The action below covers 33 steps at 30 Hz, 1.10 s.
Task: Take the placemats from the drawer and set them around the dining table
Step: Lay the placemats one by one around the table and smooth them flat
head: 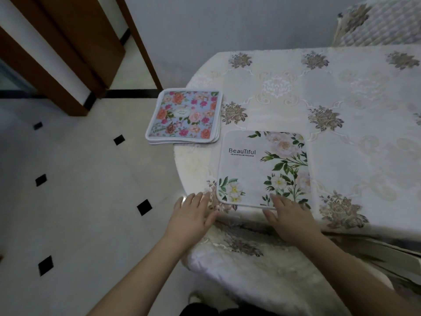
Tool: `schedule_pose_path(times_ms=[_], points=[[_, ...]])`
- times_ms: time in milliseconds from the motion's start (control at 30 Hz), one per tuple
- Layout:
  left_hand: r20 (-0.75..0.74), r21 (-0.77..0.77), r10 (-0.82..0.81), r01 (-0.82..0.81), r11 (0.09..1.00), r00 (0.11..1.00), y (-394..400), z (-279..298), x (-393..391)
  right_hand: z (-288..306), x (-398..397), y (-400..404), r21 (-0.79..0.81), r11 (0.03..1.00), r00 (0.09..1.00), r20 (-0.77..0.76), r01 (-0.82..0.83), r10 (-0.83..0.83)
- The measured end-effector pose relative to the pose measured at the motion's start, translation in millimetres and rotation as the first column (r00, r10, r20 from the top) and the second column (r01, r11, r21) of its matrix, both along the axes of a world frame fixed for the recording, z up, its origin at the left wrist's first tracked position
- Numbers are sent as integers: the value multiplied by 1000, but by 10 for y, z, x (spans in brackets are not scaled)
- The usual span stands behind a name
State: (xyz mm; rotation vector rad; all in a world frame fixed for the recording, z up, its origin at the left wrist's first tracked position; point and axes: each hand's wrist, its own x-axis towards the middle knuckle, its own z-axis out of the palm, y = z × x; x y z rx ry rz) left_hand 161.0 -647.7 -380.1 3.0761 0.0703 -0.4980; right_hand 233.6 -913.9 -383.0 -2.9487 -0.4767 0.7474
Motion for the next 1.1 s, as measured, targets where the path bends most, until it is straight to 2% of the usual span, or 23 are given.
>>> schedule_pose_path(times_ms=[67,167,267,400,600,767,933,1100], points=[[19,28,-10,9,1000,1000,110,75,-193,98,-241,258,10,997,992,96,-80,79],[97,8,-11,11,1000,995,334,187,-522,265,-565,662,115,988,975,210,-101,75],[203,-3,-1,1,1000,979,676,281,-1006,364,-926,1073,143,981,952,296,-129,82],[244,7,91,-96,995,965,1195,447,-1756,532,-1485,1642,153,960,915,368,-235,166],[153,-28,238,-237,971,959,1793,538,-2647,676,-2140,2530,135,907,872,361,-400,331],[163,-90,364,-354,931,917,2080,689,-3107,717,-2444,3121,139,854,825,375,-501,423],[245,-135,463,-443,886,852,2391,781,-3291,799,-2464,3497,143,829,793,415,-540,445],[228,-150,496,-473,868,838,2619,764,-3164,733,-2318,3723,123,815,777,407,-567,479]])
